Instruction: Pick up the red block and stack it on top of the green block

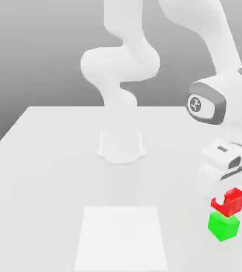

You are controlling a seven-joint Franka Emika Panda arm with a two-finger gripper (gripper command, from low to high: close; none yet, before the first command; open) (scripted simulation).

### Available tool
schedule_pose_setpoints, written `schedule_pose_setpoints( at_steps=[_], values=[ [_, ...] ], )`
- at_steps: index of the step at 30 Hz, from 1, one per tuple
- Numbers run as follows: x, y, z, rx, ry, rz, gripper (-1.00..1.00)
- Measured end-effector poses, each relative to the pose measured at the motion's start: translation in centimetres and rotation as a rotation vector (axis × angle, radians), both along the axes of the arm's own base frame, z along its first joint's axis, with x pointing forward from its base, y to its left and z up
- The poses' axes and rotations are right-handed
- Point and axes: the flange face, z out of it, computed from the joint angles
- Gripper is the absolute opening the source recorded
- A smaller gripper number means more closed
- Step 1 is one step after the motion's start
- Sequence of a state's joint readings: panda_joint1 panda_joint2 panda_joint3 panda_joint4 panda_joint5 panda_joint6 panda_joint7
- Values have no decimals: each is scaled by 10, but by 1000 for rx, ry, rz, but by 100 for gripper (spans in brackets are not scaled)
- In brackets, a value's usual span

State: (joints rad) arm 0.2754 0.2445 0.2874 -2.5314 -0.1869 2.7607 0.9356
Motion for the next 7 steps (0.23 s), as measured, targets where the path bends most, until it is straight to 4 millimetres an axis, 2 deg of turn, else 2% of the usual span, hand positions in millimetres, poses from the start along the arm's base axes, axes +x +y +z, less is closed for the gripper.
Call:
schedule_pose_setpoints(
  at_steps=[5, 6, 7],
  values=[
    [0, 0, 0, 0, 0, 0, 100],
    [-1, 0, -5, 0, 0, 2, 100],
    [0, 1, -1, 0, 0, 3, 100]
  ],
)
